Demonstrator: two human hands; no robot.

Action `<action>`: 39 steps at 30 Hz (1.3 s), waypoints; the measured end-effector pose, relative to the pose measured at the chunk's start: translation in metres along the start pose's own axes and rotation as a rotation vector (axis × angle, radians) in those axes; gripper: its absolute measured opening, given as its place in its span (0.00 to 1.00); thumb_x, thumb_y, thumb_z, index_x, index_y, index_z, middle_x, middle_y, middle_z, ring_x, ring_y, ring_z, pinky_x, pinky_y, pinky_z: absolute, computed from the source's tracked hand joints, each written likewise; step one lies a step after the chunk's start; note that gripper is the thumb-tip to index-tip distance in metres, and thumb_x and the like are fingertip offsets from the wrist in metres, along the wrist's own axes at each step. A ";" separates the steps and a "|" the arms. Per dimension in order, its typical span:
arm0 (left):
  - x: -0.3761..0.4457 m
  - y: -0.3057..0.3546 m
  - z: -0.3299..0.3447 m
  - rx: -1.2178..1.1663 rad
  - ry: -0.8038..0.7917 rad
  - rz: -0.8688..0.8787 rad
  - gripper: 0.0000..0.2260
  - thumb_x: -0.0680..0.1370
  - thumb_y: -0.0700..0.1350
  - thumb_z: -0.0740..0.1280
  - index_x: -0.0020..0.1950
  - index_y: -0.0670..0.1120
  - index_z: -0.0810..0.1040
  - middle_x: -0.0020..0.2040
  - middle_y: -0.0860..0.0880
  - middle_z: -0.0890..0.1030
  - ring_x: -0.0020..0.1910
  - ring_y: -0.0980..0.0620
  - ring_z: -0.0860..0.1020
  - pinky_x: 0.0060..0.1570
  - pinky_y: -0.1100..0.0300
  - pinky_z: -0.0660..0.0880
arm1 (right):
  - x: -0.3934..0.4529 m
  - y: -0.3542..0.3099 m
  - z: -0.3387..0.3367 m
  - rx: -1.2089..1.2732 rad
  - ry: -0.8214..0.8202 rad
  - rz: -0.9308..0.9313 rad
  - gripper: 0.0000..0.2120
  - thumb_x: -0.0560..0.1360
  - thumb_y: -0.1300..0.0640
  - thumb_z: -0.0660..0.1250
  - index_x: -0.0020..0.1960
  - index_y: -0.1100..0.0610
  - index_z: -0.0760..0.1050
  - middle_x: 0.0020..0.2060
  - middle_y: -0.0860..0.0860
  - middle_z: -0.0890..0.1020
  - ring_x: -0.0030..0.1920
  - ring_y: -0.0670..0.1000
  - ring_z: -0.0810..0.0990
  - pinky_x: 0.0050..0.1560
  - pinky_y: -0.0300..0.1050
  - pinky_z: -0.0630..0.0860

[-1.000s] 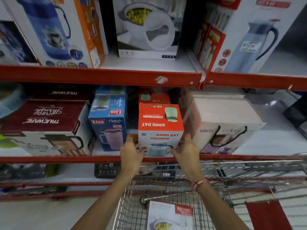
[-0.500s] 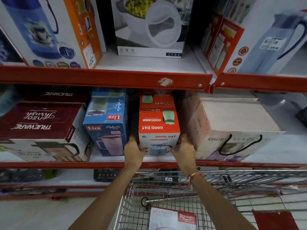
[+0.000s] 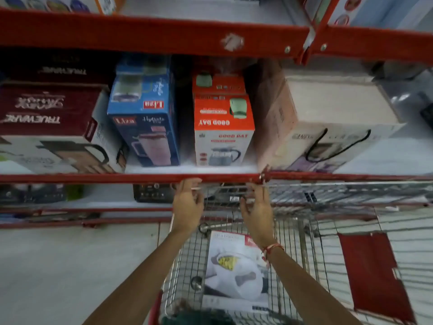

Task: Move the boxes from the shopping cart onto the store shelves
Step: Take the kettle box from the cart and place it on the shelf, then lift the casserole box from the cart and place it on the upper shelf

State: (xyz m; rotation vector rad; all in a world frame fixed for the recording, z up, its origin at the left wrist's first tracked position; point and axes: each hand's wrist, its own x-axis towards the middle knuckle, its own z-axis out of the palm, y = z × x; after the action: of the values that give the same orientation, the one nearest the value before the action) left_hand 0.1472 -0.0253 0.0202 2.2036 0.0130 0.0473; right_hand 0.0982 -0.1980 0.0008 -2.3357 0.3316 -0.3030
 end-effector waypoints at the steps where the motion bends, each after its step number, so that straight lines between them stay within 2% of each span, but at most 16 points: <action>1: -0.012 -0.008 0.005 0.007 -0.051 -0.035 0.15 0.72 0.32 0.68 0.58 0.41 0.76 0.56 0.42 0.79 0.51 0.46 0.79 0.53 0.53 0.80 | -0.015 0.012 0.004 -0.018 -0.046 0.034 0.17 0.77 0.62 0.66 0.65 0.56 0.70 0.61 0.54 0.73 0.46 0.46 0.76 0.48 0.41 0.80; 4: -0.047 -0.036 0.023 0.016 -0.170 -0.151 0.13 0.73 0.32 0.67 0.56 0.40 0.76 0.53 0.41 0.81 0.48 0.46 0.81 0.48 0.55 0.81 | -0.058 0.052 0.014 -0.097 -0.223 0.177 0.19 0.77 0.62 0.66 0.66 0.58 0.70 0.64 0.56 0.71 0.49 0.52 0.79 0.46 0.43 0.81; 7: -0.075 -0.067 0.043 0.080 -0.300 -0.290 0.13 0.73 0.33 0.69 0.57 0.39 0.76 0.55 0.40 0.82 0.51 0.44 0.81 0.49 0.55 0.80 | -0.095 0.095 0.021 -0.116 -0.389 0.396 0.24 0.74 0.62 0.69 0.69 0.60 0.68 0.66 0.59 0.70 0.61 0.59 0.76 0.61 0.51 0.77; 10: -0.098 -0.096 0.062 0.150 -0.489 -0.452 0.18 0.73 0.37 0.69 0.62 0.39 0.74 0.61 0.41 0.79 0.57 0.43 0.79 0.55 0.54 0.78 | -0.120 0.134 0.023 -0.131 -0.478 0.697 0.35 0.72 0.58 0.72 0.74 0.62 0.60 0.69 0.61 0.68 0.66 0.59 0.71 0.65 0.53 0.74; 12: -0.108 -0.109 0.077 0.167 -0.573 -0.555 0.21 0.74 0.39 0.69 0.66 0.40 0.71 0.65 0.40 0.76 0.60 0.42 0.77 0.59 0.49 0.76 | -0.129 0.158 0.026 -0.076 -0.529 0.878 0.44 0.71 0.53 0.75 0.76 0.62 0.53 0.71 0.62 0.66 0.61 0.57 0.74 0.54 0.47 0.77; 14: -0.115 -0.118 0.093 0.182 -0.652 -0.619 0.24 0.74 0.41 0.69 0.69 0.39 0.68 0.66 0.40 0.75 0.62 0.42 0.76 0.59 0.51 0.76 | -0.133 0.178 0.032 0.022 -0.558 1.002 0.48 0.70 0.53 0.75 0.77 0.63 0.48 0.70 0.64 0.68 0.57 0.58 0.78 0.44 0.42 0.78; 16: -0.121 -0.124 0.105 0.162 -0.714 -0.651 0.24 0.74 0.40 0.69 0.69 0.41 0.67 0.65 0.40 0.76 0.61 0.42 0.77 0.58 0.52 0.76 | -0.135 0.191 0.039 0.125 -0.569 1.072 0.40 0.70 0.54 0.75 0.73 0.65 0.59 0.63 0.65 0.76 0.56 0.63 0.81 0.51 0.52 0.82; 18: -0.128 -0.127 0.111 0.178 -0.735 -0.654 0.24 0.74 0.40 0.68 0.69 0.43 0.67 0.64 0.41 0.77 0.60 0.41 0.77 0.59 0.50 0.76 | -0.134 0.195 0.045 0.135 -0.612 1.041 0.24 0.71 0.54 0.74 0.62 0.66 0.75 0.54 0.64 0.83 0.51 0.62 0.84 0.54 0.60 0.81; 20: -0.133 -0.125 0.106 0.178 -0.707 -0.673 0.23 0.74 0.40 0.69 0.68 0.43 0.68 0.64 0.42 0.77 0.61 0.42 0.76 0.59 0.50 0.76 | -0.131 0.189 0.045 0.130 -0.618 1.017 0.17 0.70 0.54 0.75 0.54 0.64 0.81 0.49 0.63 0.85 0.49 0.62 0.85 0.54 0.59 0.82; 23: -0.136 -0.113 0.082 0.152 -0.667 -0.702 0.23 0.73 0.40 0.71 0.66 0.44 0.69 0.63 0.43 0.78 0.60 0.43 0.77 0.52 0.52 0.78 | -0.123 0.165 0.032 0.146 -0.597 0.986 0.22 0.65 0.52 0.79 0.54 0.63 0.80 0.49 0.61 0.85 0.50 0.59 0.84 0.51 0.53 0.81; 25: -0.135 -0.103 0.056 0.106 -0.637 -0.678 0.23 0.72 0.40 0.73 0.65 0.44 0.71 0.61 0.43 0.79 0.57 0.44 0.79 0.48 0.54 0.79 | -0.120 0.143 0.017 0.171 -0.584 0.967 0.27 0.64 0.52 0.80 0.57 0.63 0.76 0.52 0.60 0.84 0.53 0.59 0.83 0.53 0.55 0.82; 27: -0.132 -0.090 0.028 0.051 -0.601 -0.624 0.25 0.71 0.41 0.74 0.66 0.43 0.71 0.60 0.43 0.80 0.56 0.44 0.80 0.51 0.52 0.80 | -0.116 0.119 -0.002 0.187 -0.601 0.924 0.29 0.64 0.52 0.79 0.60 0.62 0.74 0.52 0.58 0.83 0.52 0.58 0.83 0.53 0.57 0.82; 31: -0.125 -0.054 -0.035 -0.061 -0.503 -0.521 0.27 0.68 0.43 0.77 0.65 0.46 0.74 0.56 0.45 0.83 0.53 0.46 0.81 0.54 0.44 0.79 | -0.111 0.067 -0.048 0.257 -0.558 0.815 0.23 0.70 0.58 0.74 0.63 0.57 0.74 0.54 0.53 0.82 0.52 0.55 0.84 0.55 0.57 0.82; 34: -0.124 -0.025 -0.077 -0.074 -0.428 -0.399 0.22 0.68 0.48 0.77 0.60 0.54 0.77 0.50 0.52 0.85 0.49 0.51 0.83 0.52 0.48 0.81 | -0.104 0.027 -0.085 0.283 -0.507 0.682 0.13 0.72 0.58 0.73 0.54 0.48 0.76 0.53 0.50 0.82 0.52 0.54 0.83 0.56 0.60 0.80; 36: -0.126 -0.009 -0.100 -0.098 -0.393 -0.331 0.22 0.68 0.47 0.76 0.61 0.54 0.76 0.49 0.52 0.85 0.47 0.52 0.83 0.51 0.47 0.81 | -0.099 0.003 -0.105 0.266 -0.489 0.587 0.13 0.72 0.58 0.72 0.52 0.45 0.75 0.53 0.49 0.83 0.53 0.54 0.83 0.57 0.60 0.80; 39: -0.127 0.009 -0.126 -0.140 -0.345 -0.252 0.23 0.69 0.44 0.76 0.62 0.53 0.75 0.49 0.50 0.86 0.48 0.51 0.84 0.52 0.45 0.80 | -0.094 -0.033 -0.127 0.228 -0.432 0.459 0.15 0.71 0.58 0.73 0.51 0.40 0.76 0.49 0.41 0.83 0.50 0.47 0.82 0.55 0.53 0.81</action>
State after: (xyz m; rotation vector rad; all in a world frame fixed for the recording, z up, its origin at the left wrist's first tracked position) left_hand 0.0155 0.0671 0.0984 2.0284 0.0922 -0.4584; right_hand -0.0247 -0.2276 0.1014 -1.9645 0.5671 0.3638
